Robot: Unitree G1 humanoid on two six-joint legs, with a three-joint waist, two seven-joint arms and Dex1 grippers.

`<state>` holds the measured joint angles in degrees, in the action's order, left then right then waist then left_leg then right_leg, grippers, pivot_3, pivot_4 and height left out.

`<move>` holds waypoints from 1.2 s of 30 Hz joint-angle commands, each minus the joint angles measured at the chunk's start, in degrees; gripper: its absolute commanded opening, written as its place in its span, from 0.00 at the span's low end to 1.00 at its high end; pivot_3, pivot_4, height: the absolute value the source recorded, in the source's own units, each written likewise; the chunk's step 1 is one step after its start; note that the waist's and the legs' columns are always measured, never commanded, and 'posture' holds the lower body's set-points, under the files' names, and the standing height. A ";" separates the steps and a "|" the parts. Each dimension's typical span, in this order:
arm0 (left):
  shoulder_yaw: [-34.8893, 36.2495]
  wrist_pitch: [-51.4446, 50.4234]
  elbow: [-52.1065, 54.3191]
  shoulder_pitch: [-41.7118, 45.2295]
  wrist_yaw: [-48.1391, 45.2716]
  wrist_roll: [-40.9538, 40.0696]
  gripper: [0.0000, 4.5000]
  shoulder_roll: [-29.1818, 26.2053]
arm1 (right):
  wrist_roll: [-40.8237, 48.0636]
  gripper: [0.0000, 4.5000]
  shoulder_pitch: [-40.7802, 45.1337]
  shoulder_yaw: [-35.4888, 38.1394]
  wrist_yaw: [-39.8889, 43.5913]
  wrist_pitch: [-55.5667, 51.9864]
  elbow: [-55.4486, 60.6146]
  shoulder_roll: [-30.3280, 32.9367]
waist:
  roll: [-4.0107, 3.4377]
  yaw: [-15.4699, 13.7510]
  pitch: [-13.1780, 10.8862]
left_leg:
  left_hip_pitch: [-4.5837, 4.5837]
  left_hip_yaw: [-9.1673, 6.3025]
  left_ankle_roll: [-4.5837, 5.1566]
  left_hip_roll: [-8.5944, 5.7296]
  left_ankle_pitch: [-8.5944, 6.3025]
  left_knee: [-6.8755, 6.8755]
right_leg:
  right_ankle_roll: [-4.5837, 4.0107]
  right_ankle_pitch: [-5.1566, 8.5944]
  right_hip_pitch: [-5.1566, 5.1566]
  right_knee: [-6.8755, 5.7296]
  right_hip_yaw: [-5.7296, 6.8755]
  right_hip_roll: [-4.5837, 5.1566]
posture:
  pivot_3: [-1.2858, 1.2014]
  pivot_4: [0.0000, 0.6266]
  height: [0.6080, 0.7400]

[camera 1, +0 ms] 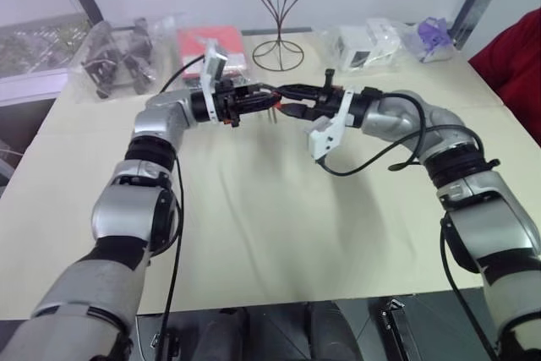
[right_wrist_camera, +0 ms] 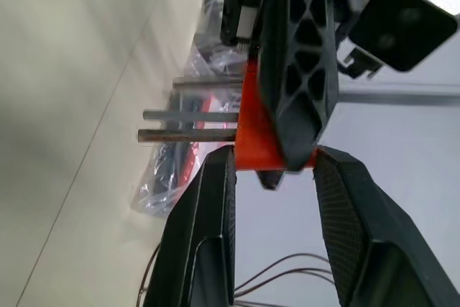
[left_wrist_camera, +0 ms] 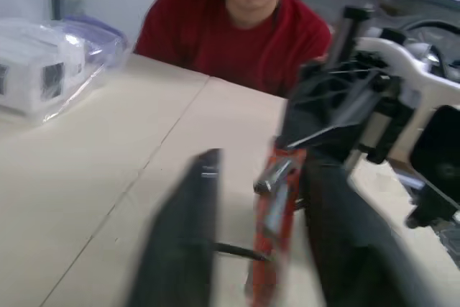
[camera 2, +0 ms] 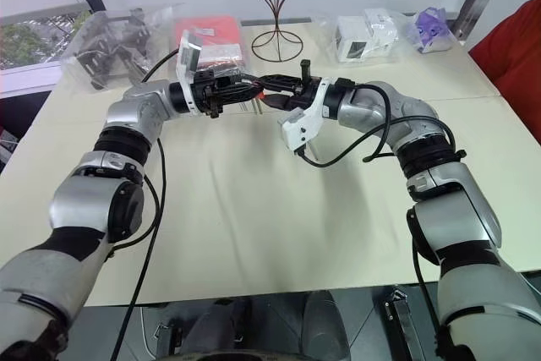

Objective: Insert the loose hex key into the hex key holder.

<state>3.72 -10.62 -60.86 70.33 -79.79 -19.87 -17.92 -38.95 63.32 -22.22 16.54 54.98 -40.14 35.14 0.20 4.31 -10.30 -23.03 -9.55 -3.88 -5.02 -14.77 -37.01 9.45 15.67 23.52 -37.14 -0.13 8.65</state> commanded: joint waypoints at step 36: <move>3.00 2.90 1.13 -1.05 4.18 2.29 0.01 0.35 | 5.94 0.22 -1.67 2.10 2.34 -5.21 4.80 0.02 | 0.00 -0.04 0.00 | -0.02 -0.01 0.00 0.00 0.00 -0.05 | 0.00 0.00 0.00 -0.03 0.01 0.00 | 0.52 0.24 1.00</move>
<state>5.35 -8.29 -60.85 69.55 -77.17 -17.39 -16.70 -35.17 61.34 -21.93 18.71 50.15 -37.71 34.87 0.20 4.28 -10.30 -23.04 -9.57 -3.88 -5.03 -14.77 -37.06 9.45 15.67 23.52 -37.18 -0.12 8.66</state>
